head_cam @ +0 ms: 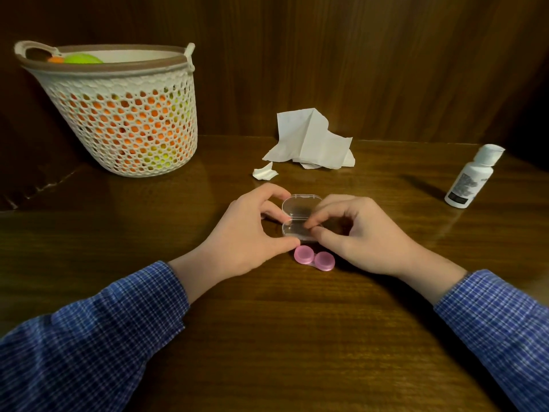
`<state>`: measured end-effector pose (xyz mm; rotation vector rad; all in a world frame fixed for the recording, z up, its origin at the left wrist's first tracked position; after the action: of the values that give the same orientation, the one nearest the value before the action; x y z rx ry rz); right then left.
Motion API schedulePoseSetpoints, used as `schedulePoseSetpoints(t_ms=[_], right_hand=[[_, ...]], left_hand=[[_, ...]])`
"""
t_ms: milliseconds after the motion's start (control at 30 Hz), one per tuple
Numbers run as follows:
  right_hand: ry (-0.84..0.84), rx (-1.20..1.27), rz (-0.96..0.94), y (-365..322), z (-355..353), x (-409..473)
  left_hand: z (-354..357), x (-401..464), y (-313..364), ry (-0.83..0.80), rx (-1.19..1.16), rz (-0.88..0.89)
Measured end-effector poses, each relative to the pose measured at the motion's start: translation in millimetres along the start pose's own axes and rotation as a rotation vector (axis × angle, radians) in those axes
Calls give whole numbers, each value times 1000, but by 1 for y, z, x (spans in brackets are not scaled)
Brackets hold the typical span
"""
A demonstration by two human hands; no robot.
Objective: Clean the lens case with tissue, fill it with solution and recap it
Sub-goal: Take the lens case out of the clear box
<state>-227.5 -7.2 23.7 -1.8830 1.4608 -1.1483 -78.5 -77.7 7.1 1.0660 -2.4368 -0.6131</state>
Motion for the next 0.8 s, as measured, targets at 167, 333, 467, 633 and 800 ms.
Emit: schedulePoseSetpoints(t_ms=[167,333,467,633,800], right_hand=[[-118,-140,-39,-6,9,-1],[-110,-135,-21,-4,1,1],[-119,-70,-25,-5,2,1],[-142,-121,-40,-6,9,2],[-141,-220,-61,-8,8,2]], left_hand=[[-1,0,0,11,9,-13],[-1,1,1,12,16,-23],[-1,0,1,7,10,-26],[1,1,4,8,4,-28],[1,4,0,10,1,-60]])
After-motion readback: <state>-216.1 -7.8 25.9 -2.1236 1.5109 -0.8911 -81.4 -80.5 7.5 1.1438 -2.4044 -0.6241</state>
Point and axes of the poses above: each hand's wrist, its own x-axis towards the middle knuckle, its own z-axis out of the palm, y = z × x, the point moved 8 cm from there along x, towards the middle knuckle, and after that the axes turned 14 degrees about x, right-handed, at the moved point
